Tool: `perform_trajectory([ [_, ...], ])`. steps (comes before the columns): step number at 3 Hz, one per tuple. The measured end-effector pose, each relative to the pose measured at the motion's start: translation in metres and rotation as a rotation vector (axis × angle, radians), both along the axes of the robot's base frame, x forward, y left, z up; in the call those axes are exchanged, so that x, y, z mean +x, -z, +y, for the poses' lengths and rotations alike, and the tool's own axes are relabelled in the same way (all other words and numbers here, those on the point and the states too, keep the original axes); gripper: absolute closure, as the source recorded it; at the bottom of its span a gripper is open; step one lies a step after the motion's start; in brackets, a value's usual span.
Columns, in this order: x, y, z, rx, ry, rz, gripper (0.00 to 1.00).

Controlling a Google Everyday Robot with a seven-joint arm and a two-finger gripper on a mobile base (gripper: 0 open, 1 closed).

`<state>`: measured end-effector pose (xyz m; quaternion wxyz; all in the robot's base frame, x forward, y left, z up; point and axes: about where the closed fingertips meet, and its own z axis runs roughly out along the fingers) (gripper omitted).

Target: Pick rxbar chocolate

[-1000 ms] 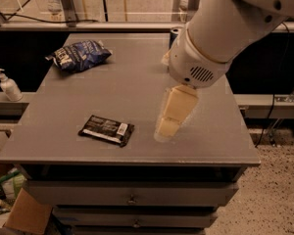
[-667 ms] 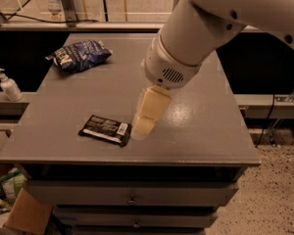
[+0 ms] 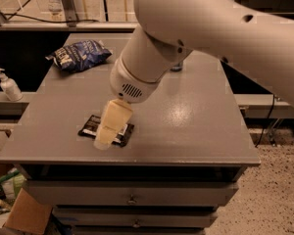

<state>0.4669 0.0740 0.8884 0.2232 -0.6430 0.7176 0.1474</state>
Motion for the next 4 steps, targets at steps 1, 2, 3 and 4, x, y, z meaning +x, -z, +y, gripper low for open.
perform_trajectory([
  [1, 0.004, 0.016, 0.024, 0.005, 0.028, 0.013, 0.00],
  [2, 0.015, 0.034, 0.036, -0.011, 0.047, 0.000, 0.00],
  [3, 0.028, 0.056, 0.031, -0.026, 0.058, -0.022, 0.00],
  [4, 0.039, 0.073, 0.018, -0.039, 0.068, -0.033, 0.00],
])
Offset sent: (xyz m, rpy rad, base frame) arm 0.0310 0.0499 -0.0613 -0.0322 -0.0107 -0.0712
